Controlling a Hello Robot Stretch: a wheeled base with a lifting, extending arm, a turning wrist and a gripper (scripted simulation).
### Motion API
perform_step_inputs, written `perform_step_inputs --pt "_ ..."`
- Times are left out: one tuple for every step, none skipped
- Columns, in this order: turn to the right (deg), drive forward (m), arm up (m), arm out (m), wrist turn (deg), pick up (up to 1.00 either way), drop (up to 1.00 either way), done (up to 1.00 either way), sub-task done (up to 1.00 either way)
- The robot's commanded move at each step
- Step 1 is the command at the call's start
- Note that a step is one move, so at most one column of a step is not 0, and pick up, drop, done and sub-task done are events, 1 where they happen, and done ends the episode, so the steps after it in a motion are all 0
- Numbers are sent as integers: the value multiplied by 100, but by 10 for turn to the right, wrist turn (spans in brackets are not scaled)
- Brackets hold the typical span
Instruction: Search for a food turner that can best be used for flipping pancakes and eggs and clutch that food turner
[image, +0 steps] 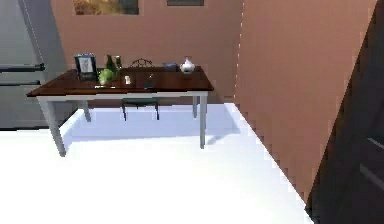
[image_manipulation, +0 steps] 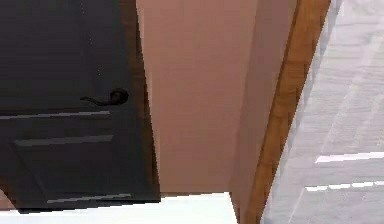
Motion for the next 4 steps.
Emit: perform_step_inputs --pt "-450 0 0 0 0 0 0 0 0" --pt "-390 0 0 0 0 0 0 0 0" --pt "0 85 0 0 0 0 0 0 0" --pt "-450 0 0 0 0 0 0 0 0"
